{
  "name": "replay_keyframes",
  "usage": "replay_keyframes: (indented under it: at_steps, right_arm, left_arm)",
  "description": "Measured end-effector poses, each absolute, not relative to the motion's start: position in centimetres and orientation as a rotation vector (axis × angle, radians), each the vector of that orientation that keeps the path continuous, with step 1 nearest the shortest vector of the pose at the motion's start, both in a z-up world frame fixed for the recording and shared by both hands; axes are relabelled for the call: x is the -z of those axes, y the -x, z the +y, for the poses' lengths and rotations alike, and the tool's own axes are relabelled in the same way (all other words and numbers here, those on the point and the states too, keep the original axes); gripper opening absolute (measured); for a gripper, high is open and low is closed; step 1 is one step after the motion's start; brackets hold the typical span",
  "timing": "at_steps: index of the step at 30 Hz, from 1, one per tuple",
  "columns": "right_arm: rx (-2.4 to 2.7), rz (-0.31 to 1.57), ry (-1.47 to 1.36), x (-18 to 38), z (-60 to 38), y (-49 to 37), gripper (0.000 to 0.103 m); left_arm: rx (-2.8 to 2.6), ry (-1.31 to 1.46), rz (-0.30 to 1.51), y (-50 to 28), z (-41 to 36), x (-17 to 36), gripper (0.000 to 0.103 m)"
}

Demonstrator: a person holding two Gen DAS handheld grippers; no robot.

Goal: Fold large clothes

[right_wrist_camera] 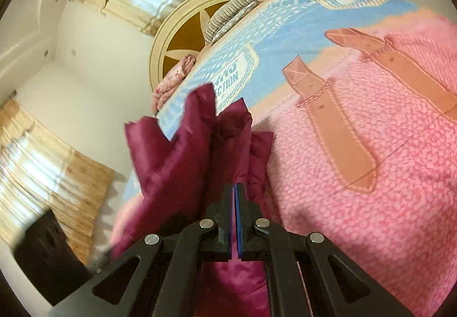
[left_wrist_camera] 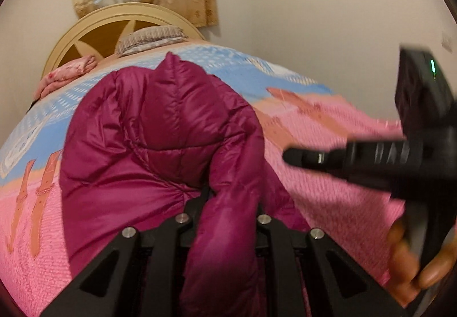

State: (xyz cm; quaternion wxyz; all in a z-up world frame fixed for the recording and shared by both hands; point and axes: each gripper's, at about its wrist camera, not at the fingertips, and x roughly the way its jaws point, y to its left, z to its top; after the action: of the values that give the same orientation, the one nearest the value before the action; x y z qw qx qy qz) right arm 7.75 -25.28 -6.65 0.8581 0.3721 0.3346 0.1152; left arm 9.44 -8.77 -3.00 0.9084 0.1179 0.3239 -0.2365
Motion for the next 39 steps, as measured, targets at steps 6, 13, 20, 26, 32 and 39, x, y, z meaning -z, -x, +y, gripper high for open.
replay_keyframes:
  at_steps: [6,13,20,26,32,39]
  right_arm:
    - [-0.283,0.691,-0.85,6.0,-27.7,-7.4,0.014]
    - [-0.301,0.617,-0.916,5.0,-29.5,-7.0,0.093]
    - [-0.373,0.8,-0.697,4.9,-25.3,-12.6,0.093]
    - [-0.347,0.851,-0.483,4.4,-21.9,-15.3,0.034]
    - [-0.286,0.87,-0.422,5.9,-22.1,-15.8,0.027]
    - [-0.258,0.907,-0.419,8.7,-22.6,-17.1,0.027]
  left_arm:
    - [0.52,-0.253,0.692,-9.5,-9.6,5.2,0.015]
    - [0.571,-0.242,0.652,-8.7,-9.1,7.0,0.015]
    - [0.619,-0.135,0.699,-8.6,-7.1,6.1,0.016]
    - [0.614,-0.149,0.734,-8.1,-6.3,4.9,0.024]
    - [0.617,-0.214,0.746,-6.9,-5.4,2.5,0.069]
    - [0.496,-0.122,0.654,-7.1,0.9,-2.3,0.092]
